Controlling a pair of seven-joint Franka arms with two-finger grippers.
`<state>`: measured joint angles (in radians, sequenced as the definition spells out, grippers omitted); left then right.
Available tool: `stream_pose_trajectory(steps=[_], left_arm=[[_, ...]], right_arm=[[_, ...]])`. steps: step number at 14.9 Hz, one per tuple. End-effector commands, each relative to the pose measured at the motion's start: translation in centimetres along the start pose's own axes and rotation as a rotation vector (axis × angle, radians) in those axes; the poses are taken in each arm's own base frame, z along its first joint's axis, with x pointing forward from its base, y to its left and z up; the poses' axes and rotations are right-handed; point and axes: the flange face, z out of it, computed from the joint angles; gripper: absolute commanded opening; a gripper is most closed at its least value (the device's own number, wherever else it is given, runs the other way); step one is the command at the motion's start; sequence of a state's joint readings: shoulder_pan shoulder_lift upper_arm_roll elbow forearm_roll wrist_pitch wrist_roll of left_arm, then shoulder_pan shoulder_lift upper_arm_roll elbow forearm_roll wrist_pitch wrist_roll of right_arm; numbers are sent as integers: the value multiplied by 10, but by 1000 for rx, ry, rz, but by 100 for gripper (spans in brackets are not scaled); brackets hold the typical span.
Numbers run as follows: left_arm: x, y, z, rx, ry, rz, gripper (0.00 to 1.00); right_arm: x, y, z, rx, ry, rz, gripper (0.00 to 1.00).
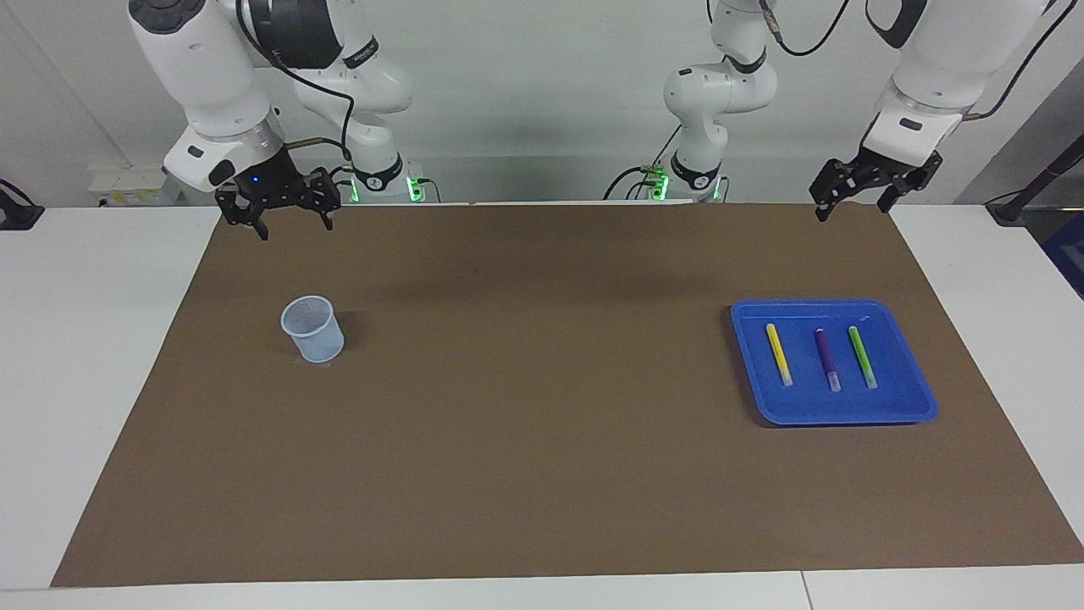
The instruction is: Right arm passes pens to left for tray arrangement
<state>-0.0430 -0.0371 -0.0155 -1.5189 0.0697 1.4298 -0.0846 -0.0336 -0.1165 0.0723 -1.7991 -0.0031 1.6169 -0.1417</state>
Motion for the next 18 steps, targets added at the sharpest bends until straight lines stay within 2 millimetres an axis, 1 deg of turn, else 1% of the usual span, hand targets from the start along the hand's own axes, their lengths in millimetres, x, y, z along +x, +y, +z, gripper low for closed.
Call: stream_pose_trajectory(steps=[1,3,4,7,8,11,13,15,18], left_arm=[[-10,-15,-21,-84,-11,-26,100],[-11,-35,-19,-110,-14,-60,100],[-14,-36,-22,-112,-4,-49,100],[-18,-41,-17,-116,34,57,100],[-17,-37,-12,-116,37,63,100],[-17,-32,9,-120,48,48,100],[-12,-26,12,-115,61,28,100],[-8,-10,12,-113,75,-14,100],[-7,-11,11,-114,78,-39,100]], right_arm=[[-1,1,-5,17,21,5,100],[-1,1,-5,17,21,5,100],[-1,1,-5,17,21,3,100],[-1,1,-5,17,21,5,100],[-1,1,-5,17,21,3,100],[-1,1,-5,17,21,3,100],[-1,1,-5,17,21,5,100],[-1,1,-5,16,21,5,100],[-1,1,-5,17,21,3,100]])
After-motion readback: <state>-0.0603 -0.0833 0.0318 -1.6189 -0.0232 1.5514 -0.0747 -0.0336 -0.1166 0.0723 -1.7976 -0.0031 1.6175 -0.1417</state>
